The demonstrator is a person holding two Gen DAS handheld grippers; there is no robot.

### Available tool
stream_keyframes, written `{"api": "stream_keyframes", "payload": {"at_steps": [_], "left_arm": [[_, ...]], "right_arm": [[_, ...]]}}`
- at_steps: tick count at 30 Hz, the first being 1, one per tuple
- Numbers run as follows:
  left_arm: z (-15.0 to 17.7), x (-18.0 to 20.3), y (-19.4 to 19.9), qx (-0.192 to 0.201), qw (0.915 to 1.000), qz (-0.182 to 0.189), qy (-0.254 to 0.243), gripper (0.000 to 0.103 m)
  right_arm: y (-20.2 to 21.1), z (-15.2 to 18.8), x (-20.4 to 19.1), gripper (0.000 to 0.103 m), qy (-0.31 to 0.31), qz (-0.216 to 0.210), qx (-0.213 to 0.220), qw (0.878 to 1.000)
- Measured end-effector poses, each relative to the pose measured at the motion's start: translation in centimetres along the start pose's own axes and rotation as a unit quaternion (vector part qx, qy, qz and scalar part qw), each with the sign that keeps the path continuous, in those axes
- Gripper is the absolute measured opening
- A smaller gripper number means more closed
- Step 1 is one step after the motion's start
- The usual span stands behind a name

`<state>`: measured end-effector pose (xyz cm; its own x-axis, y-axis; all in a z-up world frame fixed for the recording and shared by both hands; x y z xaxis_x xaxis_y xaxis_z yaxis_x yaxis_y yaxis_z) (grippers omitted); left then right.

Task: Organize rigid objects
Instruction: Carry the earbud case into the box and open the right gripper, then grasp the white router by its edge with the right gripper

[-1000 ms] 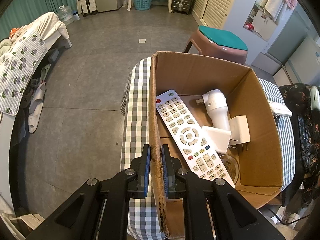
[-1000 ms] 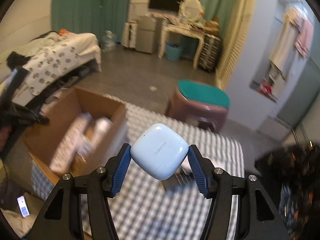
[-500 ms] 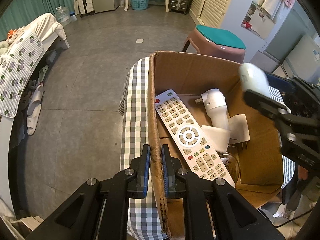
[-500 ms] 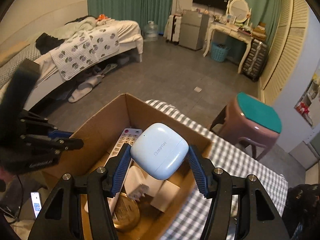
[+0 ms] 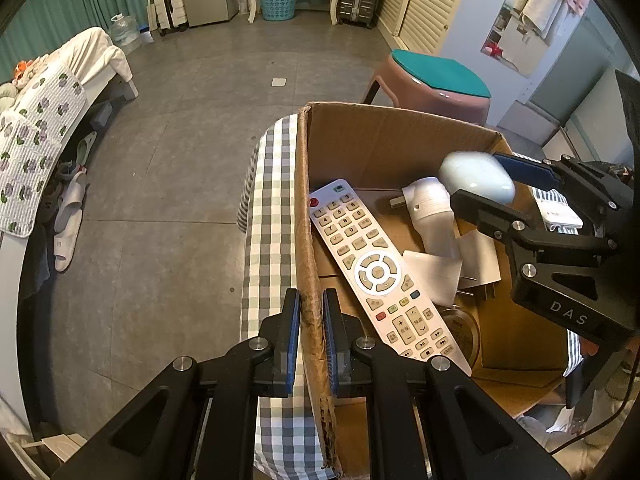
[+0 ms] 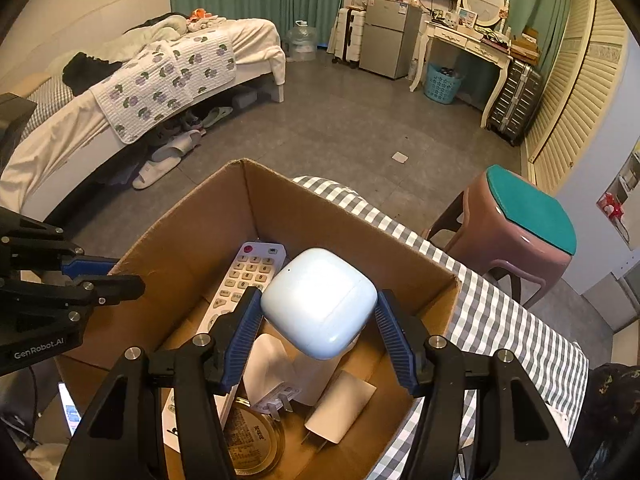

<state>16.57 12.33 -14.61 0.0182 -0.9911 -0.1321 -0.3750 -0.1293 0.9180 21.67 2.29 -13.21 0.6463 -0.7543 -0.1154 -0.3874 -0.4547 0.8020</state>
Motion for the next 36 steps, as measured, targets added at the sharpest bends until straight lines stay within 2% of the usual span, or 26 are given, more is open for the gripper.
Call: {"api": "stream_keyframes", "payload": {"at_steps": [2, 3, 4, 8, 12, 15, 20, 25, 29, 36], "left_arm": [[0.0, 0.0, 0.0, 0.0, 1.0, 0.0, 0.0, 0.011], [0.0, 0.0, 0.0, 0.0, 1.0, 0.0, 0.001, 0.011], [0.0, 0.0, 0.0, 0.0, 1.0, 0.0, 0.001, 0.011], [0.1, -0.2, 0.0, -0.002, 1.0, 0.001, 0.004, 0.011], [0.1, -0.2, 0.0, -0.002, 1.0, 0.001, 0.008, 0.011], [0.0, -0.2, 0.0, -0.001, 1.0, -0.002, 0.009, 0.011], [0.2, -0.1, 0.0, -0.002, 0.9999, -0.006, 0.013, 0.011], [0.2, -0.1, 0.1, -0.001, 0.9998, -0.012, 0.015, 0.011], [0.2, -0.1, 0.1, -0.002, 0.9997, -0.015, 0.018, 0.011], [0.3, -0.1, 0.1, -0.004, 0.9997, -0.018, 0.018, 0.011]], "right_arm": [[0.3, -0.2, 0.2, 0.062, -0.002, 0.003, 0.003, 1.0], [0.5, -0.2, 0.3, 0.069, -0.003, 0.006, 0.005, 1.0], [0.9, -0.3, 0.3, 0.071, -0.004, 0.008, 0.008, 1.0], [3.4, -0.3, 0.6, 0.071, 0.0, 0.016, 0.029, 0.999], [7.3, 0.4, 2.2, 0.073, 0.001, 0.048, 0.05, 0.998], [10.7, 1.5, 4.6, 0.077, -0.015, 0.083, 0.064, 0.994], [15.9, 4.4, 9.7, 0.078, -0.065, 0.141, 0.074, 0.985], [19.2, 7.9, 14.3, 0.078, -0.119, 0.181, 0.073, 0.974], [19.5, 11.1, 16.8, 0.078, -0.157, 0.197, 0.054, 0.966], [15.8, 16.2, 18.8, 0.078, -0.212, 0.171, 0.012, 0.962]]}}
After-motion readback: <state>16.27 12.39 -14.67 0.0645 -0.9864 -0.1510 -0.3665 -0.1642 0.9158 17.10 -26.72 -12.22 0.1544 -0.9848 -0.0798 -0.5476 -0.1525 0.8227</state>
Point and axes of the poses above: each gripper's, at about its wrist camera, not at the fingertips, and y roughly against the way its jaws point, x to its right, z to its underside, the point moved 6 cm from there along -y, roughly the way its jaws point, and after that the axes turned 12 degrees about -z, right-handed, at the moved point
